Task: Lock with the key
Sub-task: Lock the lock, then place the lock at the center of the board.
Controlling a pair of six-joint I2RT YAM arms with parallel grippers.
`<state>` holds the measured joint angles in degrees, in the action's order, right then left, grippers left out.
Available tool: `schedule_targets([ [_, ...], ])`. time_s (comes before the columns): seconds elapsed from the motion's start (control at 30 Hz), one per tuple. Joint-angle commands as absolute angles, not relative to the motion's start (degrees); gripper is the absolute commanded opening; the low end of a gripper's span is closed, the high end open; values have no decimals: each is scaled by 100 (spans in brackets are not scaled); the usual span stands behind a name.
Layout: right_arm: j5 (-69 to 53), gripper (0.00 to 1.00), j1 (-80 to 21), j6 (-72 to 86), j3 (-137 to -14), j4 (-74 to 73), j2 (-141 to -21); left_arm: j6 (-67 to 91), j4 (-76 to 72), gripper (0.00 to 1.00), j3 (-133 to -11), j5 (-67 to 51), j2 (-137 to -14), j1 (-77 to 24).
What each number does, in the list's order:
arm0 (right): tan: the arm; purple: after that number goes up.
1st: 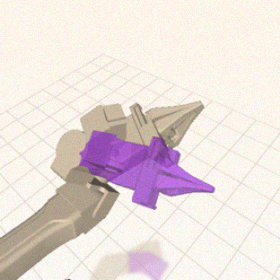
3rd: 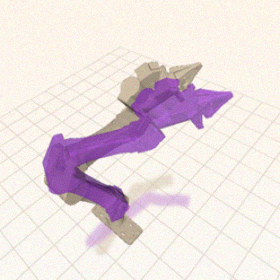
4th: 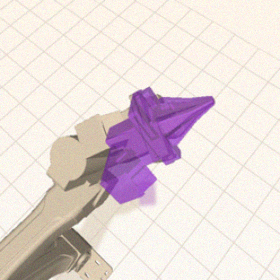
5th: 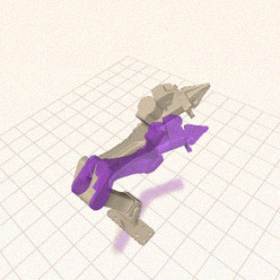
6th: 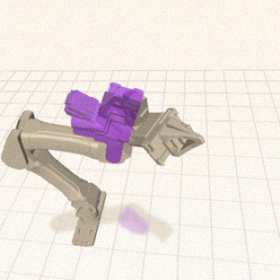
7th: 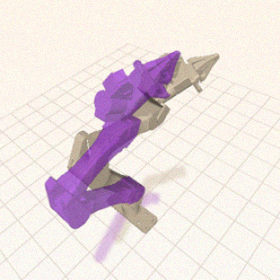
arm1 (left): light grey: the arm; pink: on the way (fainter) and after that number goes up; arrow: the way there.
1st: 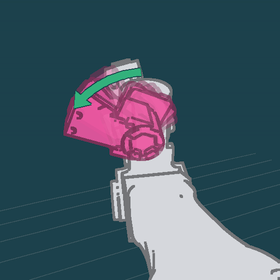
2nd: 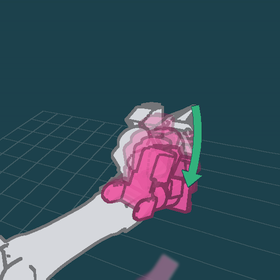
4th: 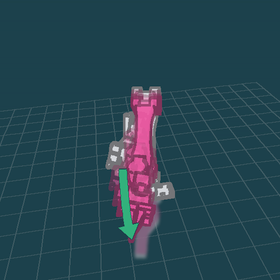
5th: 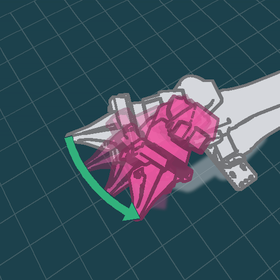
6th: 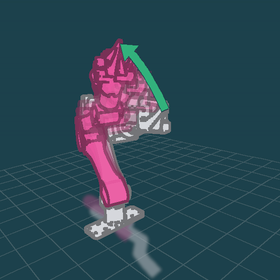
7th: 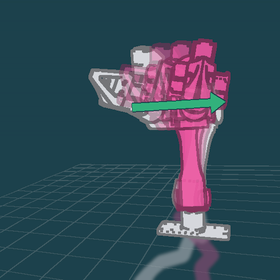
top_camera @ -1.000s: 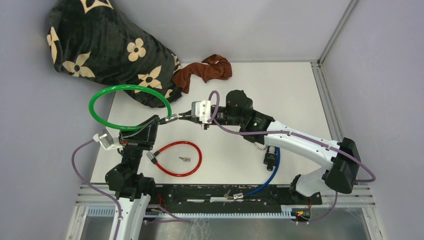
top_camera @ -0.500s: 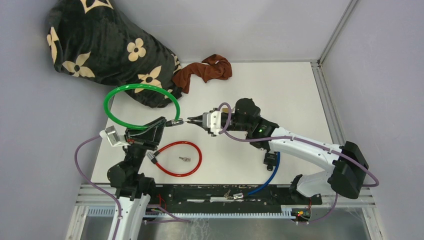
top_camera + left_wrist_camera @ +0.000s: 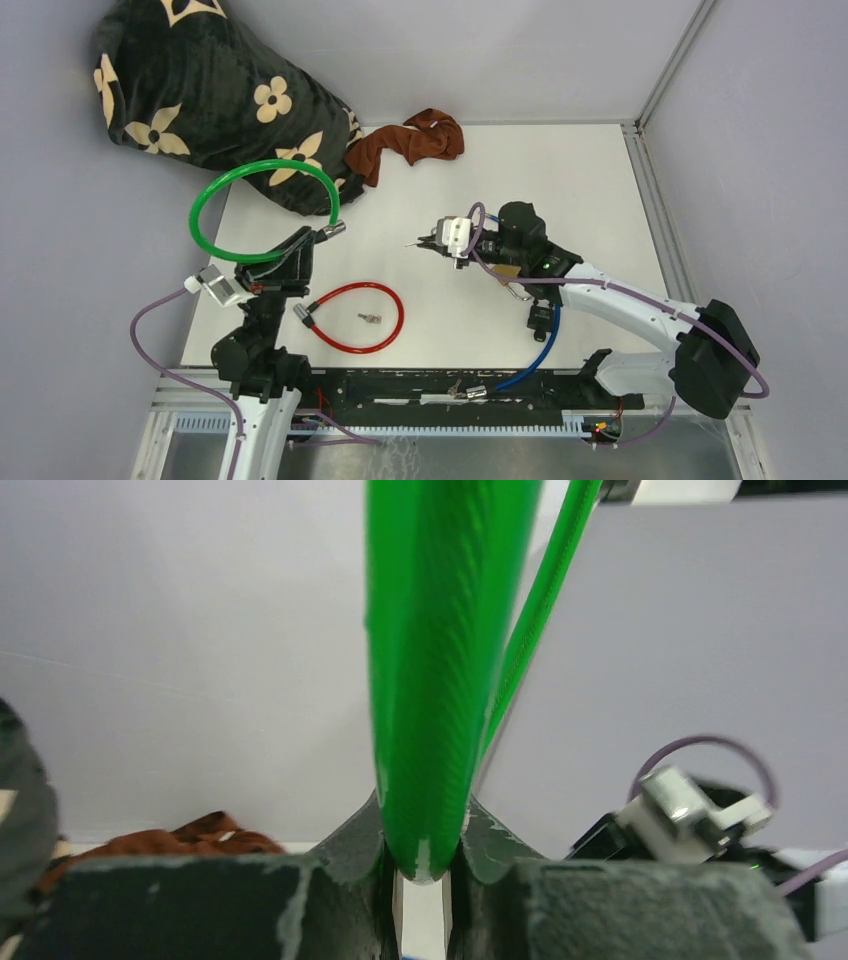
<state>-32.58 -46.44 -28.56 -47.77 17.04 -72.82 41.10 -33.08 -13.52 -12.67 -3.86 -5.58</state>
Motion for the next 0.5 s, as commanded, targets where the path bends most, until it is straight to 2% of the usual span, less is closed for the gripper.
schedule_targets([
  [0.0,-2753,0,-4554,-2504,-4570,1995,-6852,2425,-2625,2,-1566,-1907,-477,-528],
  [0.07,-2488,0,-4536,-2470,-4443,1882,-6693,1172,-1797,2,-1623,-2252,-628,-535],
  [0.27,-1844,0,-4521,-2491,-4034,1530,-6021,-2095,168,2,-2090,-2159,-1295,-642],
  [0.47,-1208,0,-4517,-2479,-3537,1238,-5329,-4226,-61,2,-1849,-2071,-2060,-747],
])
